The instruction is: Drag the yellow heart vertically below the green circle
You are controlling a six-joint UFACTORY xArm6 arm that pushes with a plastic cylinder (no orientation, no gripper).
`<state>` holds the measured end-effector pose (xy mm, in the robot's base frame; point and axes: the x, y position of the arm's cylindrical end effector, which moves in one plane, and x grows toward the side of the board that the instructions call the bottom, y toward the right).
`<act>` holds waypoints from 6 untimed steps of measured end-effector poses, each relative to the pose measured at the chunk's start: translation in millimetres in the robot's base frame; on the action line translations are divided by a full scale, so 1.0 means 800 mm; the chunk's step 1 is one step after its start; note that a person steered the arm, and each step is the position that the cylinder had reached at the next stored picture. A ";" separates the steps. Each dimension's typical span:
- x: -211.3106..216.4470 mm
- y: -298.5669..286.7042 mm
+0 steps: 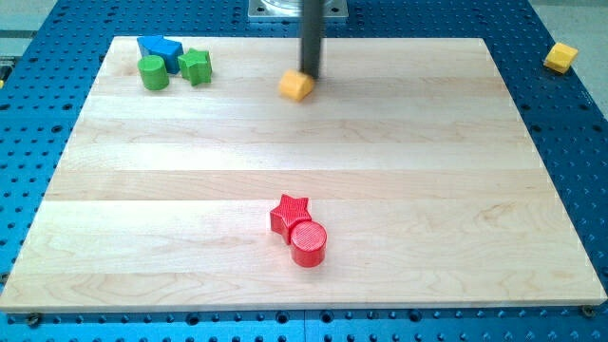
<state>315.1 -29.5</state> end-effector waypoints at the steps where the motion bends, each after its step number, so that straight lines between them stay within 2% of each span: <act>1: 0.156 -0.098; 2: 0.224 -0.169; 3: 0.223 -0.139; 4: 0.256 -0.089; 5: 0.298 -0.138; 6: 0.296 -0.186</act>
